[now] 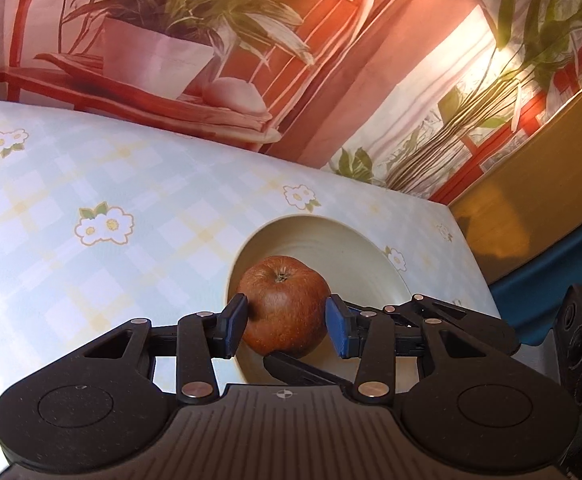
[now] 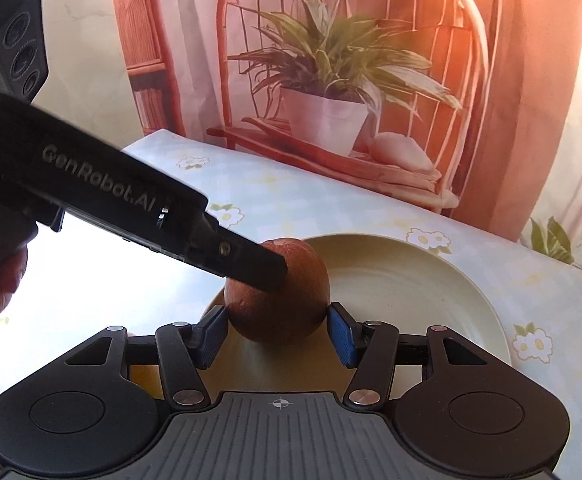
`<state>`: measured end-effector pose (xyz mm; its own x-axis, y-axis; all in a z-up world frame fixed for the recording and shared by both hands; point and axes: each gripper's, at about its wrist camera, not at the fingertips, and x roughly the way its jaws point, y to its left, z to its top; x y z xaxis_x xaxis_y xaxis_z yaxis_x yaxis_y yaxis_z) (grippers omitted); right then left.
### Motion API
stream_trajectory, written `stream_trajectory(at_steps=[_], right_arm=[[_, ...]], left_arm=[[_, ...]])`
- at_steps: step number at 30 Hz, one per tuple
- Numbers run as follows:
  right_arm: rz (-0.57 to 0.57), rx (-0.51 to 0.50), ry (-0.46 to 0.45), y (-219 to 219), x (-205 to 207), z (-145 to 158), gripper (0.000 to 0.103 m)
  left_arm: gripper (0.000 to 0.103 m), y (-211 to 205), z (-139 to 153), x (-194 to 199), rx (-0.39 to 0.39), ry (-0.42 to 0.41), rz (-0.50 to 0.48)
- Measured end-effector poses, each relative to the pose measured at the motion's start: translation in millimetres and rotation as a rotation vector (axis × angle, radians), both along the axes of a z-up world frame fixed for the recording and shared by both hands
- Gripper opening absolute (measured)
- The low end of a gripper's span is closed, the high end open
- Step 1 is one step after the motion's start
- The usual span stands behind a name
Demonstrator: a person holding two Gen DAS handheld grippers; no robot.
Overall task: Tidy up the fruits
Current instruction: 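Lower the apple onto the beige plate and open the left gripper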
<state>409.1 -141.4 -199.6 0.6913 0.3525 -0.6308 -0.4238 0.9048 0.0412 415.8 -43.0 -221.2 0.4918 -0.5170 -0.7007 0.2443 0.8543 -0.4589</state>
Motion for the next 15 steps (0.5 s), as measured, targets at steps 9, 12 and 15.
stream_trajectory(at_steps=[9, 12, 15], right_arm=[[-0.012, 0.008, 0.015, -1.0, 1.0, -1.5, 0.05], [-0.012, 0.003, 0.021, -0.7, -1.6, -3.1, 0.05], [-0.016, -0.006, 0.025, 0.1, -4.0, -4.4, 0.05]], left_arm=[[0.048, -0.6, -3.5, 2.1, -0.006, 0.01, -0.014], [0.049, -5.1, -5.0, -1.4, 0.014, 0.008, -0.035], [0.049, -9.1, -4.9, -3.9, 0.038, 0.005, -0.047]])
